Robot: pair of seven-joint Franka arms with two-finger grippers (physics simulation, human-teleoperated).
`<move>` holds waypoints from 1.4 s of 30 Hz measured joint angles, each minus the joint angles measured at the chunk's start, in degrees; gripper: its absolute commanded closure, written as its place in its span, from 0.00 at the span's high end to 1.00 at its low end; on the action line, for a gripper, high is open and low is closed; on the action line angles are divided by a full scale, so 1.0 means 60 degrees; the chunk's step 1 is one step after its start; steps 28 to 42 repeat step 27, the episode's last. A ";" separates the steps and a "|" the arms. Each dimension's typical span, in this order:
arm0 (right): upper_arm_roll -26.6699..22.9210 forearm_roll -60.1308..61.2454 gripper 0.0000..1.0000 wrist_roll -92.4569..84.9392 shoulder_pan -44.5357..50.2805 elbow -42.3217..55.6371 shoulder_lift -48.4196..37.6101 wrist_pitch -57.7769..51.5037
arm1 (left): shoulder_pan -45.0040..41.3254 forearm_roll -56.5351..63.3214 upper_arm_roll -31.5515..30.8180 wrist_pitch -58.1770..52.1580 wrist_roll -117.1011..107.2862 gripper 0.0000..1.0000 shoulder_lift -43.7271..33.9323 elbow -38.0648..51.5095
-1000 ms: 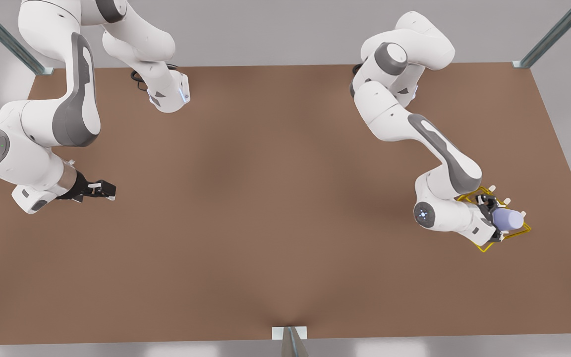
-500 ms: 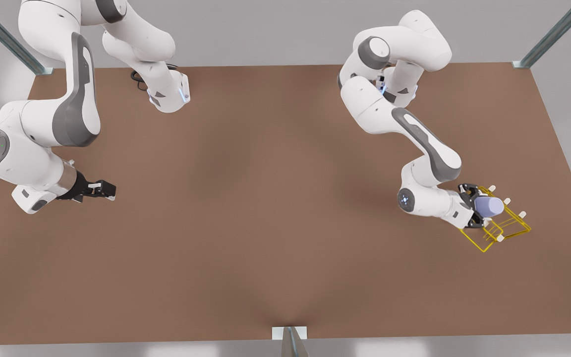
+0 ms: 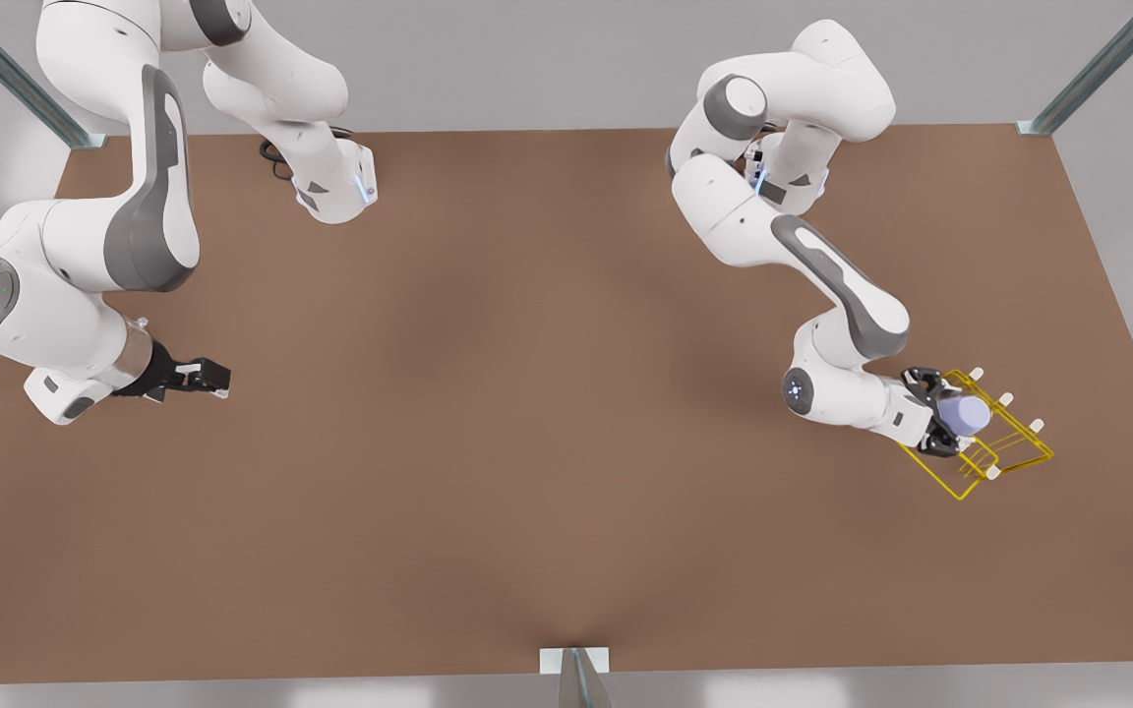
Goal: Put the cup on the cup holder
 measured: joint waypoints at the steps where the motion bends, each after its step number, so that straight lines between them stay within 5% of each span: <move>1: 0.0000 0.0000 1.00 -0.0001 0.0000 0.0000 0.0000 0.0004 | 0.0002 0.0002 -0.0004 0.0035 -0.0087 1.00 0.0027 0.0000; 5: 0.0000 0.0002 1.00 -0.0003 0.0000 0.0000 0.0000 0.0021 | -0.0039 0.0324 0.0016 0.0059 -0.0369 1.00 -0.0188 0.0007; 7: 0.0000 0.0002 1.00 -0.0005 0.0000 0.0000 0.0000 0.0030 | -0.0412 0.0583 -0.0268 -0.0566 -0.0218 1.00 -0.1872 0.0528; 9: -0.0002 -0.0001 1.00 -0.0006 0.0001 0.0000 0.0000 0.0037 | -0.0588 0.0463 -0.1265 -0.2403 0.0595 1.00 -0.4108 0.2883; 13: -0.0001 0.0003 1.00 -0.0009 -0.0002 0.0000 0.0000 0.0045 | 0.0134 -0.1298 -0.2187 -0.6418 0.3592 1.00 -0.6163 0.5897; 14: 0.0000 0.0003 1.00 -0.0010 -0.0001 0.0000 0.0000 0.0047 | 0.1295 -0.1545 -0.3745 -0.7161 0.4359 1.00 -0.6997 0.6213; 17: 0.0000 0.0004 1.00 -0.0013 -0.0001 0.0000 0.0000 0.0055 | 0.6734 -0.1062 -1.0775 -0.8091 0.6306 1.00 -0.9412 0.5955; 19: 0.0000 0.0004 1.00 -0.0014 -0.0019 0.0000 0.0000 0.0059 | 0.7970 -0.0448 -1.2297 -0.7916 0.7491 1.00 -1.0618 0.4563; 25: -0.0021 0.0014 1.00 -0.0013 -0.0113 0.0373 0.0460 0.0260 | 0.8403 0.0350 -1.2617 -0.8895 1.0435 1.00 -0.9821 0.6059; 42: -0.0017 0.0016 1.00 -0.0011 -0.0126 0.0422 0.0543 0.0346 | 0.8408 0.0455 -1.2536 -0.9185 1.1195 1.00 -0.9770 0.6149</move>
